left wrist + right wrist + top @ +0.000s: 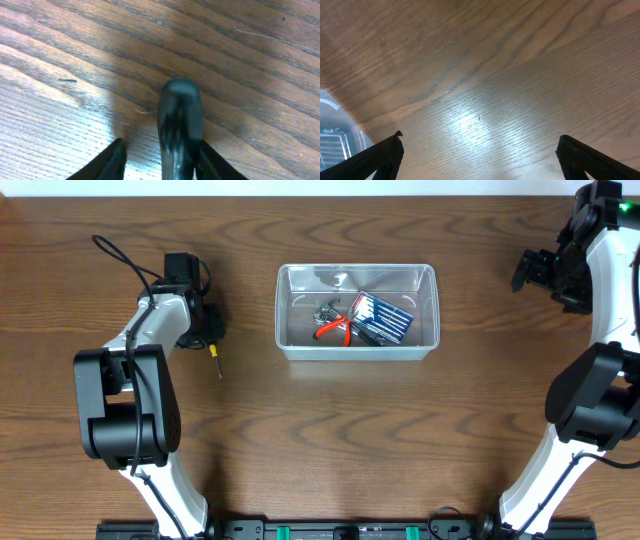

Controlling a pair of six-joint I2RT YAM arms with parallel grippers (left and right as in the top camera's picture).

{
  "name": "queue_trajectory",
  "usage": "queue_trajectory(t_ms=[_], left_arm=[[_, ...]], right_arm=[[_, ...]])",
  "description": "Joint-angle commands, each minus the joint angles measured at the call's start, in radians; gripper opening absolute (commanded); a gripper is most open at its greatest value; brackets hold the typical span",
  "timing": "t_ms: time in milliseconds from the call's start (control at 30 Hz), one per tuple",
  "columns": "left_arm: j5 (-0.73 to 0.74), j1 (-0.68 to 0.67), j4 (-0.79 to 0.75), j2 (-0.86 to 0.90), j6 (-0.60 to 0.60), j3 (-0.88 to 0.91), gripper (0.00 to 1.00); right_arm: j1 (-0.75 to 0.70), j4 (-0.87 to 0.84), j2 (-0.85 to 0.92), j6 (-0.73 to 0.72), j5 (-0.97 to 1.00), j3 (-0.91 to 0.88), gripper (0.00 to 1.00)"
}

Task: Pack container
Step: 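Close the left gripper on the screwdriver handle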

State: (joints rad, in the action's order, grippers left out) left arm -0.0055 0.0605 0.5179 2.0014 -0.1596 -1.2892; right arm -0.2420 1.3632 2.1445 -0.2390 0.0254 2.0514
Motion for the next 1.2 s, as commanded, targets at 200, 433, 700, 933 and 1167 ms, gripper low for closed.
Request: queue_trajectory(t_ms=[200, 433, 700, 933, 1167], left_arm=[[-0.014, 0.002, -0.004, 0.023, 0.010, -0.021, 0.35], [-0.005, 0.002, -0.004, 0.023, 0.010, -0.021, 0.31], [-0.005, 0.002, -0.004, 0.023, 0.010, -0.021, 0.27], [-0.005, 0.002, -0.004, 0.023, 0.010, -0.021, 0.23], [-0.006, 0.002, -0.004, 0.023, 0.010, -0.021, 0.15]], right_arm=[[0.001, -0.002, 0.001, -0.018, 0.000, 0.000, 0.99], [0.001, -0.002, 0.001, -0.018, 0.000, 0.000, 0.99], [0.001, -0.002, 0.001, -0.018, 0.000, 0.000, 0.99], [0.001, -0.002, 0.001, -0.018, 0.000, 0.000, 0.99], [0.001, -0.002, 0.001, -0.018, 0.000, 0.000, 0.99]])
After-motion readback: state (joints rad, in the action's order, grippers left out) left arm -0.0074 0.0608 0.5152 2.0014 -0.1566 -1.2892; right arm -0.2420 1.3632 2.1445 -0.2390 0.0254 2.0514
